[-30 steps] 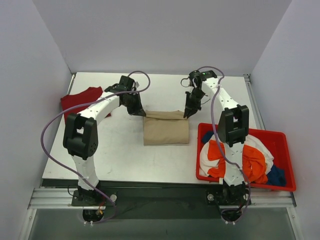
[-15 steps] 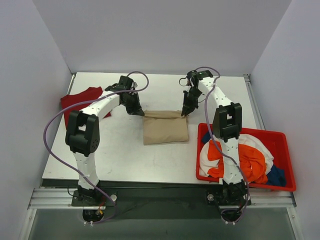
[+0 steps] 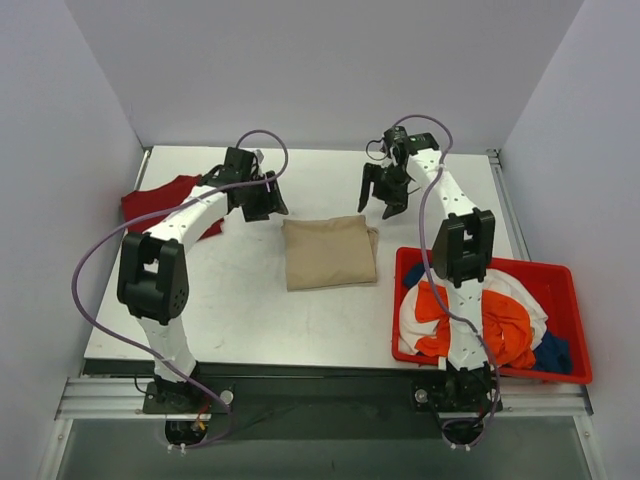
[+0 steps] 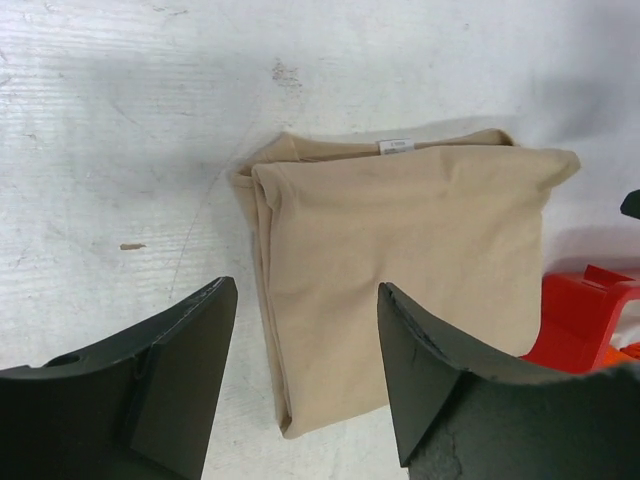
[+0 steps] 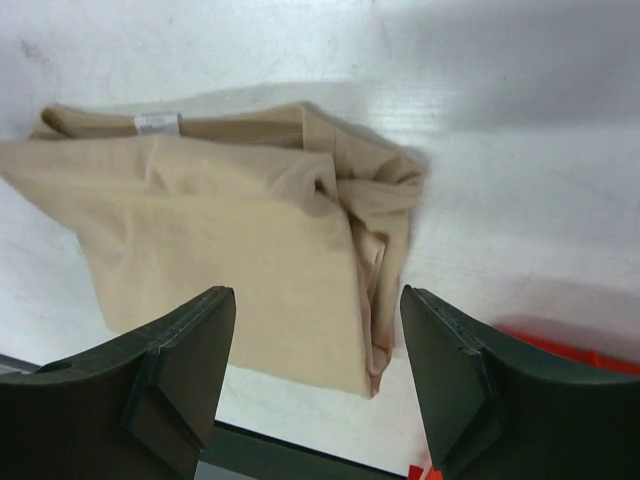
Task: Fold and stack the t-shirts
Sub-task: Fold the long partially folded tshirt into a neat square, then put the neatly folded tshirt into the corner of the board with the left arm
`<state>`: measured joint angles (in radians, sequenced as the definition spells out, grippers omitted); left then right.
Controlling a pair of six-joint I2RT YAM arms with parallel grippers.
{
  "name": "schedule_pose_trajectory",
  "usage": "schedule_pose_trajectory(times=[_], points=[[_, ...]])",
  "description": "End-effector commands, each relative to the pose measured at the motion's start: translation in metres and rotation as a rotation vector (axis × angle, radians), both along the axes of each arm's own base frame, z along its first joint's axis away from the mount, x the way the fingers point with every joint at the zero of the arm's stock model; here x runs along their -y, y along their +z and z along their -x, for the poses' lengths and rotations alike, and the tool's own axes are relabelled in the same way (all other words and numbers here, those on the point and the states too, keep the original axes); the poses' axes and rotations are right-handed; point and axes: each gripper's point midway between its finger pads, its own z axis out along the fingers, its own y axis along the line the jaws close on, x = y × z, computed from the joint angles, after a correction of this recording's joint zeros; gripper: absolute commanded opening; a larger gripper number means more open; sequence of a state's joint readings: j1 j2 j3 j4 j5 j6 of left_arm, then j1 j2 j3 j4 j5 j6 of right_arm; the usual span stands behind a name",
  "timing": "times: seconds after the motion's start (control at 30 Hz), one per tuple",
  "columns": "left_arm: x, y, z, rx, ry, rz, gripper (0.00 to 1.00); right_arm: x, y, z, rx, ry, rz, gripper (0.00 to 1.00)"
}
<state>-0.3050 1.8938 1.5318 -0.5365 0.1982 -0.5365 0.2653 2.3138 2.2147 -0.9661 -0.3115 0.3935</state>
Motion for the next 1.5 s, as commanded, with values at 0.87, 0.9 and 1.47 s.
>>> schedule_pose_trajectory(times=[0.87, 0.9, 1.47], points=[[0.016, -0.061, 0.074, 0.07, -0.029, 0.359, 0.73, -0.012, -0.092, 0.139, -0.236, 0.214, 0.107, 0.65], [0.014, -0.065, 0.073, 0.071, -0.016, 0.364, 0.73, -0.012, -0.094, 0.139, -0.241, 0.214, 0.108, 0.65], [0.01, -0.12, 0.049, 0.048, 0.048, 0.347, 0.79, -0.013, -0.089, 0.141, -0.242, 0.227, 0.092, 0.65]])
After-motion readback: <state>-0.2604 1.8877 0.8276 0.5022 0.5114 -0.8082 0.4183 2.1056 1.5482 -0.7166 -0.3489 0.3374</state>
